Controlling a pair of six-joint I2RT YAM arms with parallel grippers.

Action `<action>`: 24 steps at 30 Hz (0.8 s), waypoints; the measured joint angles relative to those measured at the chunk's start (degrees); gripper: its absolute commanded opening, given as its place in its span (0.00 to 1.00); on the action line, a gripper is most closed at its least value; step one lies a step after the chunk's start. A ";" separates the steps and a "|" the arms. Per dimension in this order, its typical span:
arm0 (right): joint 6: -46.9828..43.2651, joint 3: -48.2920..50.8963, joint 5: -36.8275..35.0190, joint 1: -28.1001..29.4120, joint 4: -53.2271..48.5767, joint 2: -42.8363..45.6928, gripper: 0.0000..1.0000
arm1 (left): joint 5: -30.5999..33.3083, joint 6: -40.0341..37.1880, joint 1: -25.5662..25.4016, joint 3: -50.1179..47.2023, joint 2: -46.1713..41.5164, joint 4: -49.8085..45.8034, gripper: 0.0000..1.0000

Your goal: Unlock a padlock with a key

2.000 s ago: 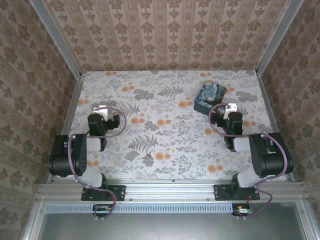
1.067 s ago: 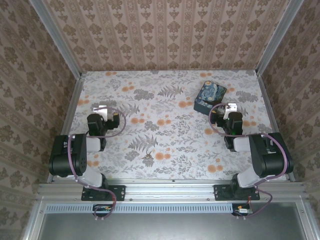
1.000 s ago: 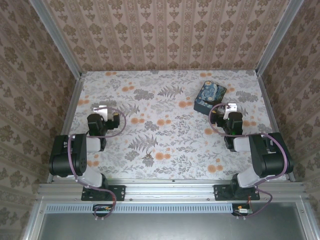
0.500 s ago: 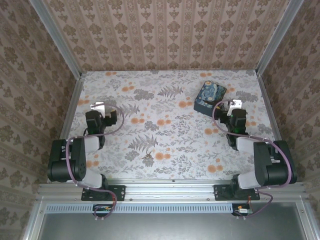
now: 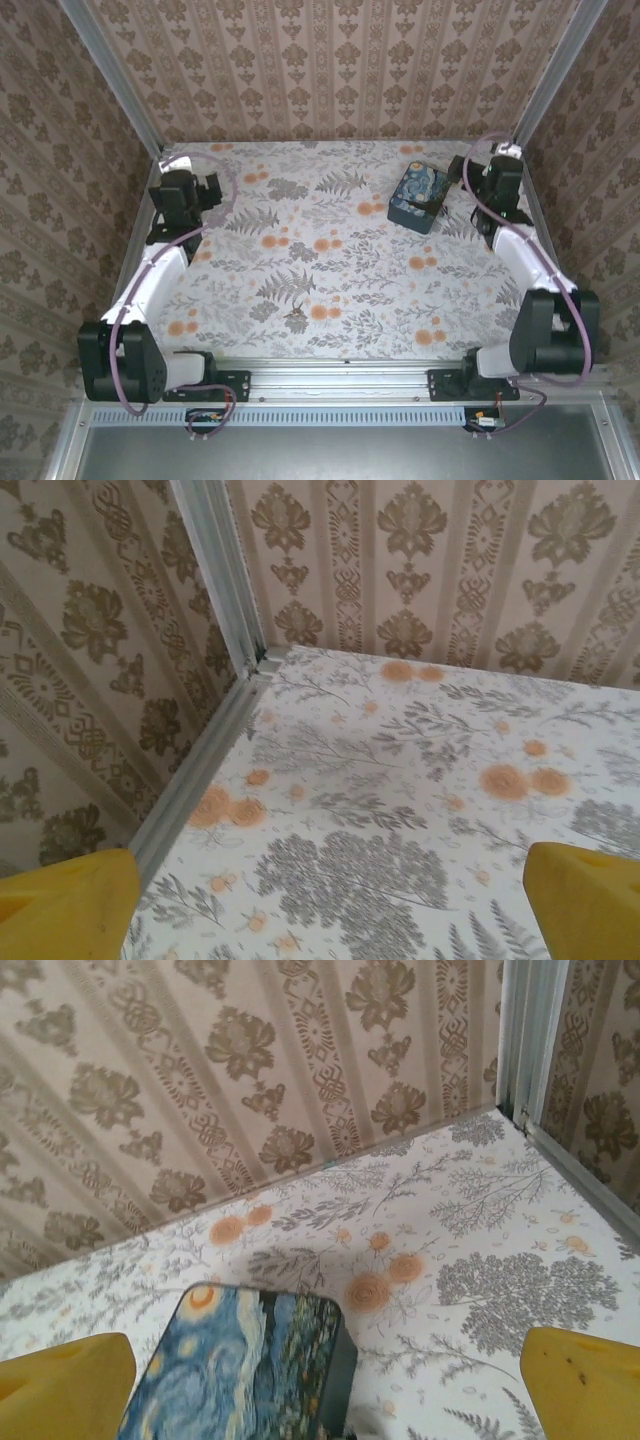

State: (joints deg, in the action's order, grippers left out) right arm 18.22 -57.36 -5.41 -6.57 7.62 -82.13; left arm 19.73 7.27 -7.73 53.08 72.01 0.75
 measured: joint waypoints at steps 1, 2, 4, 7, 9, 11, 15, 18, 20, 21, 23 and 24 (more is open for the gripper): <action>1.09 -2.71 0.68 -0.44 -2.03 -2.80 1.00 | 0.50 0.81 -1.70 0.74 -0.04 -2.38 0.99; 1.84 -4.81 1.27 -0.66 -3.85 -4.96 1.00 | 0.74 1.53 -3.48 1.22 0.04 -4.59 1.00; 3.76 -9.79 2.69 -0.70 -8.00 -10.80 0.99 | 0.55 3.04 -7.34 1.86 0.81 -9.07 1.00; 6.03 -14.60 3.76 -0.68 -12.11 -16.94 1.00 | -0.76 5.38 -12.17 1.73 3.19 -12.66 0.98; 7.41 -15.72 4.57 -0.68 -13.38 -19.28 0.99 | -1.70 6.62 -14.82 1.57 5.09 -13.44 0.98; 8.46 -16.63 5.75 -0.50 -14.64 -21.07 0.99 | -1.97 7.82 -18.62 1.31 6.91 -14.49 0.98; 9.60 -17.94 8.46 0.66 -15.15 -23.74 0.98 | -3.19 8.79 -26.05 1.16 8.57 -15.45 0.98; 10.32 -18.08 10.45 2.75 -15.15 -25.14 0.96 | -4.81 9.66 -27.96 1.25 8.94 -15.80 0.99; 10.54 -18.08 10.62 4.66 -15.26 -25.81 0.95 | -5.40 10.16 -27.98 1.36 9.25 -16.20 0.99; 10.58 -18.03 10.29 5.75 -15.34 -25.92 0.95 | -5.42 10.45 -27.98 1.40 9.38 -16.52 0.99; 10.78 -17.68 10.27 7.67 -14.97 -25.92 0.94 | -5.25 10.75 -27.96 1.46 9.42 -17.46 0.99; 10.93 -17.18 10.19 8.76 -14.38 -25.92 0.93 | -5.11 10.78 -27.91 1.60 9.42 -18.12 0.99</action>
State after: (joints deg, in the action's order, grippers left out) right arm 29.15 -74.54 4.78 2.20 -6.76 -108.05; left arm 14.61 18.04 -35.64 54.68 81.43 -17.37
